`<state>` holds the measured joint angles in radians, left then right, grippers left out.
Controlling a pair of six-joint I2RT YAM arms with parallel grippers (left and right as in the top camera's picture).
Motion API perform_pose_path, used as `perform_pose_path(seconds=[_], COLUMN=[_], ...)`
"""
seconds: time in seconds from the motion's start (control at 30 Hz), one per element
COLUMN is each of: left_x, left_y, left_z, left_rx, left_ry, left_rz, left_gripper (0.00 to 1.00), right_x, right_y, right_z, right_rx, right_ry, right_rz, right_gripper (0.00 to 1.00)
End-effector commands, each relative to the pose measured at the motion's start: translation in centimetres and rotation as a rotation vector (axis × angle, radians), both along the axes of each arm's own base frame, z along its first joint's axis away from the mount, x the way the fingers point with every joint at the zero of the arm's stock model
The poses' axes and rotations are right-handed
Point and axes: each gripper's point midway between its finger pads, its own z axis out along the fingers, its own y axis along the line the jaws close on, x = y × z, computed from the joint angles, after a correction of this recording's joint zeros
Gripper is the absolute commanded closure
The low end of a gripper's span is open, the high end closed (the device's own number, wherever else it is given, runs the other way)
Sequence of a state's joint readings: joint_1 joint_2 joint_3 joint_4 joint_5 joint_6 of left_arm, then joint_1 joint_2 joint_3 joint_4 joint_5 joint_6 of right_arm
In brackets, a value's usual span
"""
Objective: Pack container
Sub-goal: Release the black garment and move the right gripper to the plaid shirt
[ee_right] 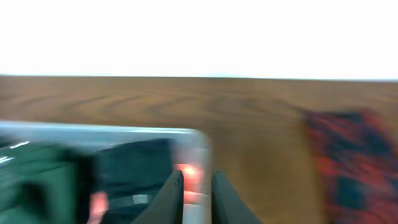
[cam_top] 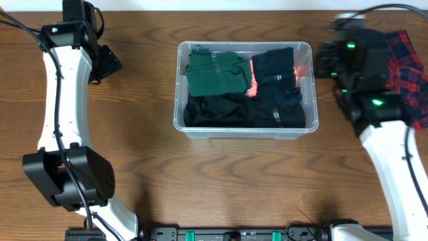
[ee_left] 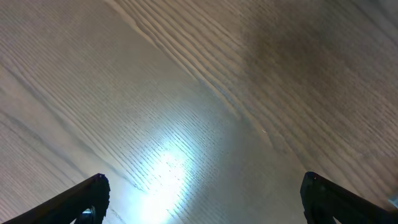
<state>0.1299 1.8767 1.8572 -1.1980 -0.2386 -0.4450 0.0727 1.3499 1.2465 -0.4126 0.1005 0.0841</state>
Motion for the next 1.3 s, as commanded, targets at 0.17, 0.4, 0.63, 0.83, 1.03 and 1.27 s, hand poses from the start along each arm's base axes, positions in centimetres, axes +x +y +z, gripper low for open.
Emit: perform_pose_path(seconds=[0.17,0.4,0.63,0.83,1.03,1.27], left_x=[-0.2,-0.2,-0.2,-0.2,-0.2,-0.2], left_y=[0.2,0.2,0.2,0.2,0.2,0.2], left_z=[-0.4,-0.4,-0.4,-0.4,-0.4,-0.4], left_rx=[0.002,0.002,0.002,0.002,0.002,0.002], left_ry=[0.014,0.014,0.014,0.014,0.014,0.014], left_rz=[0.008,0.008,0.008,0.008,0.008,0.008], left_gripper=[0.02,0.02,0.02,0.02,0.02,0.02], right_x=[-2.9,-5.8,-6.7,-5.8,-3.4,-2.5], right_y=[-15.4,-24.3,-29.9,-32.7,-34.0,-33.5], right_z=[-3.3,-7.6,-13.2,-18.0,-21.7,-26.3], right_rx=[0.007,0.054,0.098,0.110,0.120,0.170], right_ry=[0.116,0.216,0.292,0.317,0.282,0.324], right_rz=[-0.457,-0.693,-0.817,-0.855,-0.818,-0.769], right_gripper=[0.99,0.99,0.99,0.99,0.99,0.99])
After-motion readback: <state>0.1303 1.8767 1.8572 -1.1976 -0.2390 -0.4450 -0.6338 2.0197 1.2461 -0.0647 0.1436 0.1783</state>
